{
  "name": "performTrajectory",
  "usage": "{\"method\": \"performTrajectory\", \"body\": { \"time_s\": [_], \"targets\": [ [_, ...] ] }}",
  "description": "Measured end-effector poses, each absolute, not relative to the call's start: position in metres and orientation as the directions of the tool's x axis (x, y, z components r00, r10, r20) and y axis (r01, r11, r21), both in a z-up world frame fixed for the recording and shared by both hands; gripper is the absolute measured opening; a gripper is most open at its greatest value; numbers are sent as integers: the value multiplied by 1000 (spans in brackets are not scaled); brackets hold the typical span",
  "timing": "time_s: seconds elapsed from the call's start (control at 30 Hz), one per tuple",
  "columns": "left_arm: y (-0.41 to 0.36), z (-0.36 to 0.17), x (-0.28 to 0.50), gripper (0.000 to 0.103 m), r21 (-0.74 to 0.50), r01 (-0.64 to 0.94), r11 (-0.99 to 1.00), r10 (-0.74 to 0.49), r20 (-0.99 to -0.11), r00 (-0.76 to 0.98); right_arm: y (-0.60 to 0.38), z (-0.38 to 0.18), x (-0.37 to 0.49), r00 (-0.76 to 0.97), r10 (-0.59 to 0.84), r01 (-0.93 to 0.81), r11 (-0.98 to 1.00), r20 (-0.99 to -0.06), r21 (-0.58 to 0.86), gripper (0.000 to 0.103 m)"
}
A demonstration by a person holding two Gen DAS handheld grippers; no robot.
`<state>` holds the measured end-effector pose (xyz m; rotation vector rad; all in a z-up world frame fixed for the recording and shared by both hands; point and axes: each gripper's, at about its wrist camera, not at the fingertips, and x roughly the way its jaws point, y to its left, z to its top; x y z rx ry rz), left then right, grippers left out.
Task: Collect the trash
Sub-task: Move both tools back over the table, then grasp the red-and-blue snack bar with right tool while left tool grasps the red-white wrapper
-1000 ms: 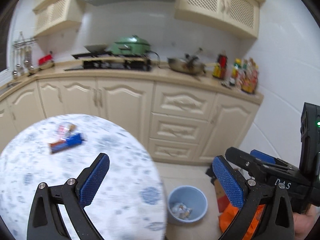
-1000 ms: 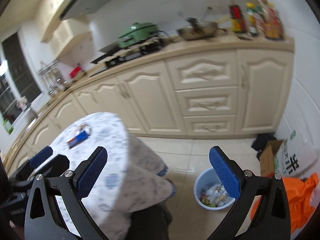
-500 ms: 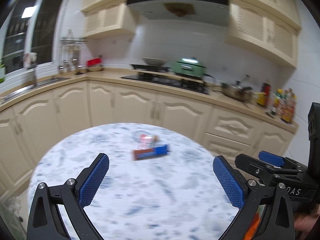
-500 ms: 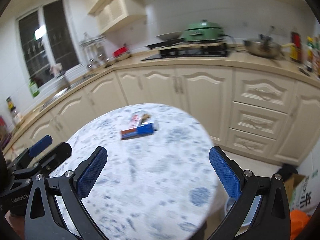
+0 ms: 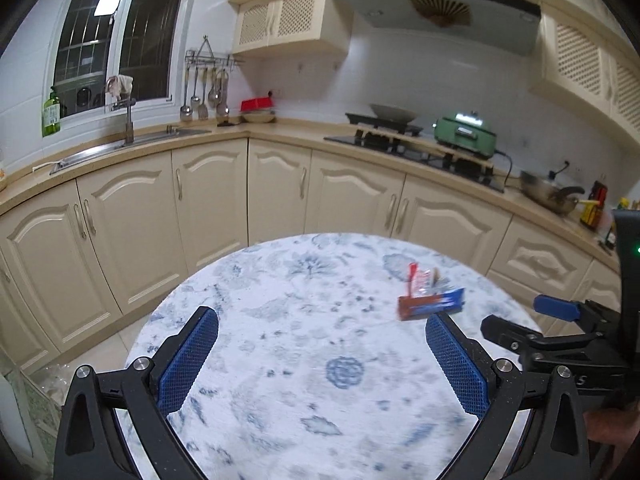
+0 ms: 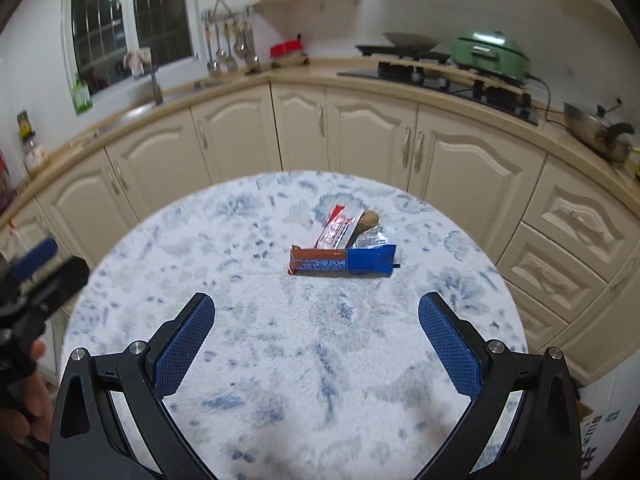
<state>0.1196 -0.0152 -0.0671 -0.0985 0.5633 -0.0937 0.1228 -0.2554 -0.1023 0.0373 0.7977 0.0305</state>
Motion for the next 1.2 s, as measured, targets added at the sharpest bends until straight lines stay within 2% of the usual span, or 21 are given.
{"method": "performTrajectory", "body": {
  "time_s": [0.37, 0.57, 0.67, 0.73, 0.77, 0.87, 0.9, 0.93, 1.13, 1.17, 1.2],
  "targets": [
    [-18, -101, 230, 102, -123, 67, 990, -132, -655, 744, -287, -169, 194, 574, -35, -3, 999, -818, -45, 103],
    [-34, -114, 270, 102, -103, 60, 993, -115, -697, 708, -290, -184, 232, 577, -26, -131, 984, -816, -124, 102],
    [-39, -118, 287, 102, -90, 56, 994, -103, -707, 699, -276, -187, 237, 574, 31, -251, 958, -818, -139, 89],
    [-39, -121, 298, 102, -98, 50, 994, -105, -715, 691, -268, -186, 235, 564, 89, -319, 941, -821, -117, 75],
    [-39, -123, 302, 102, -100, 47, 994, -105, -717, 689, -266, -186, 235, 557, 104, -336, 936, -824, -109, 72],
    [-39, -128, 305, 102, -102, 44, 994, -104, -721, 685, -260, -184, 232, 529, 135, -365, 927, -838, -81, 56],
    [-38, -129, 308, 102, -102, 41, 994, -102, -722, 685, -257, -184, 230, 507, 167, -386, 921, -845, -49, 48],
    [-37, -130, 306, 102, -103, 35, 994, -99, -718, 689, -254, -184, 228, 491, 189, -398, 917, -850, -26, 45],
    [-28, -134, 310, 102, -111, 5, 994, -84, -717, 691, -235, -187, 241, 492, 214, -410, 912, -844, -8, 46],
    [-28, -134, 307, 102, -112, -1, 994, -80, -716, 693, -232, -189, 246, 485, 244, -418, 908, -840, 23, 49],
    [-27, -136, 304, 102, -112, -4, 994, -78, -716, 694, -232, -190, 248, 483, 257, -422, 906, -837, 35, 60]
  ]
}}
